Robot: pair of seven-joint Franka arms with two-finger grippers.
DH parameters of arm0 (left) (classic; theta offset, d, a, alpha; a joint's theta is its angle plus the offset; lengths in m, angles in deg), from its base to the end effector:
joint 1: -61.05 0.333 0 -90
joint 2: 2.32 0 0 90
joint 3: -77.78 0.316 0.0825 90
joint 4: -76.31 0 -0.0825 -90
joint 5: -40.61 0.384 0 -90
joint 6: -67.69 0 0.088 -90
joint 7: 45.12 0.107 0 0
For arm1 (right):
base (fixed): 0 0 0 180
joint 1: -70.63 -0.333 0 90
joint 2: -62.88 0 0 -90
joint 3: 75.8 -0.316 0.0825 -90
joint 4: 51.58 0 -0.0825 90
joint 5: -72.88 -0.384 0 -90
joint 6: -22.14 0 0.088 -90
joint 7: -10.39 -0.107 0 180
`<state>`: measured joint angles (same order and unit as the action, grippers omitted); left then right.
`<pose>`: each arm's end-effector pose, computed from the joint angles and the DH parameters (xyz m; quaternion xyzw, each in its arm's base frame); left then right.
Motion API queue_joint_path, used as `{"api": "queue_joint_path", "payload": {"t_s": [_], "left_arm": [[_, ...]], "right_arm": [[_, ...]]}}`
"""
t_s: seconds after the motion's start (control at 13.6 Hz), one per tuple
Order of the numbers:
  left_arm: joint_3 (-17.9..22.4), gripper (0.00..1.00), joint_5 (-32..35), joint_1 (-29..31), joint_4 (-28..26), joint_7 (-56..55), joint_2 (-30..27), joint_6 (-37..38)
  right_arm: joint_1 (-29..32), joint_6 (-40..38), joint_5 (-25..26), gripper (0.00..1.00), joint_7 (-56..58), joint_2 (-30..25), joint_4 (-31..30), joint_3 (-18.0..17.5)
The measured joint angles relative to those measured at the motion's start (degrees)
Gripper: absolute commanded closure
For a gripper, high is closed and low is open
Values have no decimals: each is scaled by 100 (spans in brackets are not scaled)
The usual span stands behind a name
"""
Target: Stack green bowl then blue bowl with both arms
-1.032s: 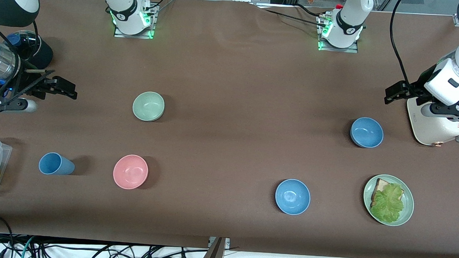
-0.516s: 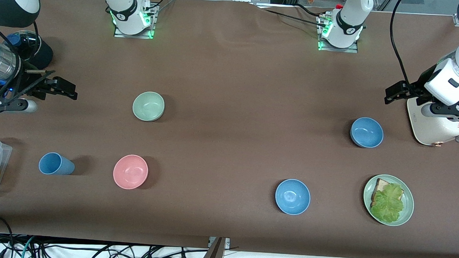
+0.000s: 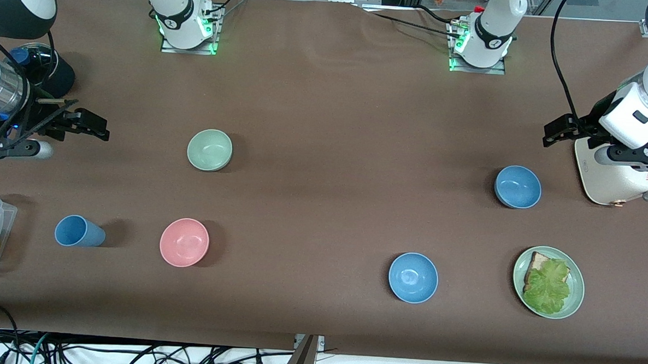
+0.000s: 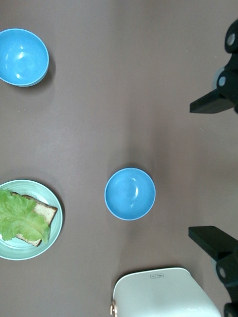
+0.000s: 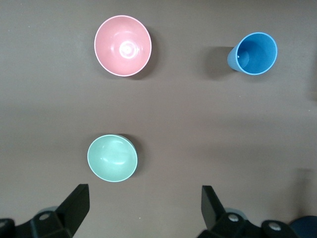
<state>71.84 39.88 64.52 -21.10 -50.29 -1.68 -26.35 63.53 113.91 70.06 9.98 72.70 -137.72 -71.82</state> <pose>0.5575 -0.0251 0.5631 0.9991 0.0242 -0.0353 0.0046 0.6042 0.0414 0.5596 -0.9989 -0.0223 0.0369 0.0175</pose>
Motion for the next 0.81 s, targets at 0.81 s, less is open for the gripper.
{"api": "queue_joint_path", "payload": {"t_s": [0.81], "left_arm": [[1,0,0,82,0,0,0,72]], "right_arm": [[0,0,0,0,10,-3,-19,-16]]}}
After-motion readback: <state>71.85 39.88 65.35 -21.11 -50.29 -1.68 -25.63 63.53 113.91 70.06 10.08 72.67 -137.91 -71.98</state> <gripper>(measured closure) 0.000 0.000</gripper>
